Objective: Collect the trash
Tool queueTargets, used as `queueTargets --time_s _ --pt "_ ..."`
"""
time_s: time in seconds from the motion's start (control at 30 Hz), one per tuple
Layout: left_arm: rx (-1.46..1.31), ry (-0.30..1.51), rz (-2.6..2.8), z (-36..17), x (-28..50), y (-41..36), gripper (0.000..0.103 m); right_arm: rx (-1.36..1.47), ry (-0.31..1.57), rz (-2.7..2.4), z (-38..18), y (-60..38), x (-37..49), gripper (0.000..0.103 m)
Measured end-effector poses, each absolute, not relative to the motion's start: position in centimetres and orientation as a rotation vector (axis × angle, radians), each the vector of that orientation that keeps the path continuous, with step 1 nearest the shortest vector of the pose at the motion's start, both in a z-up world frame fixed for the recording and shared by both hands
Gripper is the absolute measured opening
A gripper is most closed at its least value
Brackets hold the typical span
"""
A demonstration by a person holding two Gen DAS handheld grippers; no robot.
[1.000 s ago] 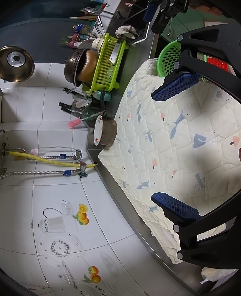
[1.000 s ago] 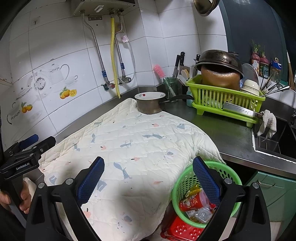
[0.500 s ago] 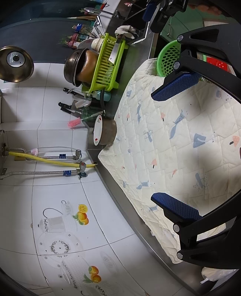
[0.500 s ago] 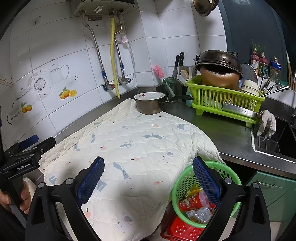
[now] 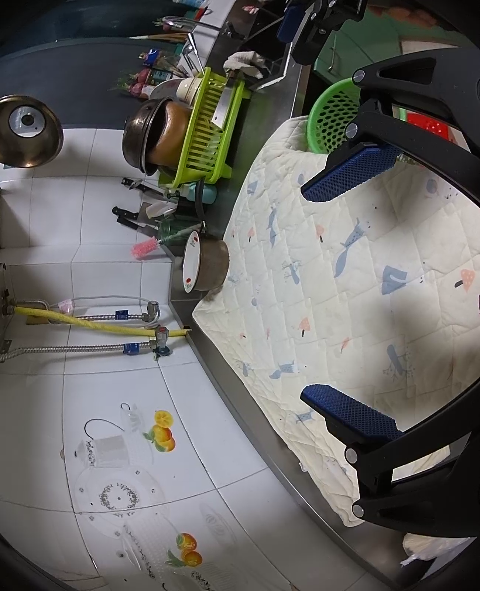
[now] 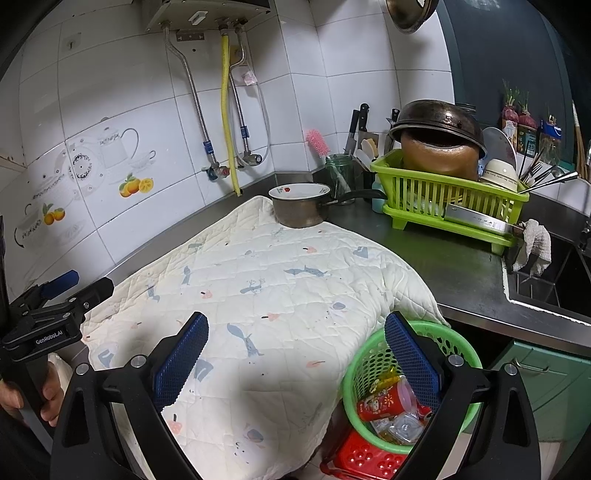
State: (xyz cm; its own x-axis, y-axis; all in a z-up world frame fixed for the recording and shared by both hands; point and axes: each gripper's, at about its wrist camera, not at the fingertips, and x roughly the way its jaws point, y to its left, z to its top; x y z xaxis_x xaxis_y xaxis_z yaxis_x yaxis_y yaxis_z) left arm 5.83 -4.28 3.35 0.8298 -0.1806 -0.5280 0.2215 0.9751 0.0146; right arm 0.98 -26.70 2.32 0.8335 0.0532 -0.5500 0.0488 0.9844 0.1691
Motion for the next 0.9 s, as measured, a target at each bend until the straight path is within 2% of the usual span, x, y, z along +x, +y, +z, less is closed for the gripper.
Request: queueTargets --time_s 0.9 --pt "0.086 0.537 -0.226 3.33 5.54 -4.46 0.098 0.181 0.585 0.011 2.24 -26.47 0.91 0.093"
